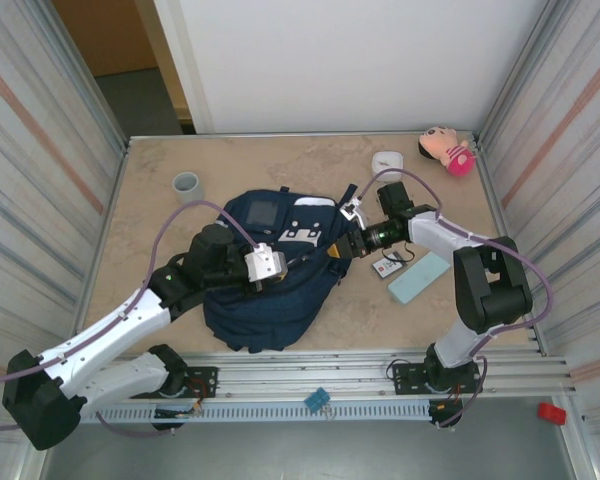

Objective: Pack books, pencil case, and school supplies into a backpack

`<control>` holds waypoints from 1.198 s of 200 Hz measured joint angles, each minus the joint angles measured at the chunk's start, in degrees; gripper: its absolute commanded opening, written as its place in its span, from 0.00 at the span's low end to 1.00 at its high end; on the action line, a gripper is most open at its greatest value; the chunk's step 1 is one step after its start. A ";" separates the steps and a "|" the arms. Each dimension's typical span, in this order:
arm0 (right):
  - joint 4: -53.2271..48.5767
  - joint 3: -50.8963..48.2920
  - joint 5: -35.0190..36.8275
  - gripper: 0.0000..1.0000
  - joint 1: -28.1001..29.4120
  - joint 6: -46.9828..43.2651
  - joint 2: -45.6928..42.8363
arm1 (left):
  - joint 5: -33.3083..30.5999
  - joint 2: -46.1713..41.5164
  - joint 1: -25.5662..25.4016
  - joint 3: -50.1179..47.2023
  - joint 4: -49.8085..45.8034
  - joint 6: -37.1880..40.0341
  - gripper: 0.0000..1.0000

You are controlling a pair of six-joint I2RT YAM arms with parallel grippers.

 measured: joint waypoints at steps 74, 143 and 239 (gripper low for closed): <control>-0.35 -0.04 1.51 0.02 -0.11 1.99 -1.73 | -0.28 0.35 0.00 0.00 0.09 -0.02 0.00; -2.73 -0.04 13.57 0.02 1.25 2.29 -8.39 | -3.69 2.71 -0.07 2.16 0.17 -1.60 0.00; -6.64 0.31 31.15 0.00 12.98 -11.08 -20.61 | -8.07 6.43 -0.07 3.45 2.91 -6.23 0.00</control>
